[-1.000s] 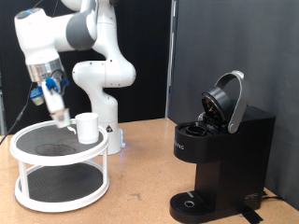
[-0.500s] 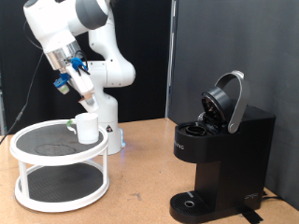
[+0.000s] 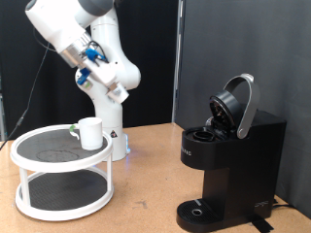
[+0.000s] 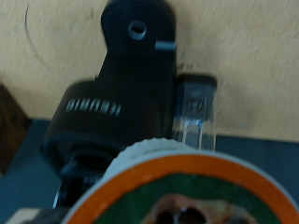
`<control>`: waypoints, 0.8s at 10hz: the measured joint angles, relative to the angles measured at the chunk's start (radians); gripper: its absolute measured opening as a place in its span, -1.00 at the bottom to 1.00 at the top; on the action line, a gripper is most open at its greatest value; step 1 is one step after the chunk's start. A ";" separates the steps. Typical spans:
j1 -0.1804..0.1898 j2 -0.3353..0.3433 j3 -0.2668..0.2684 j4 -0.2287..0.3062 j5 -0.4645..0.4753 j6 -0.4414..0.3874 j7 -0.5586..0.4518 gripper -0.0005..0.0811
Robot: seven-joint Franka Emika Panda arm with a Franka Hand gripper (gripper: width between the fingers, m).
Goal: Make a cup of coffee with the keurig machine
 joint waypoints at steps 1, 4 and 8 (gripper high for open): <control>0.012 0.000 0.014 0.013 0.026 -0.004 0.014 -0.10; 0.038 0.000 0.081 0.048 0.063 0.003 0.091 -0.10; 0.060 0.010 0.183 0.082 0.100 0.086 0.236 -0.10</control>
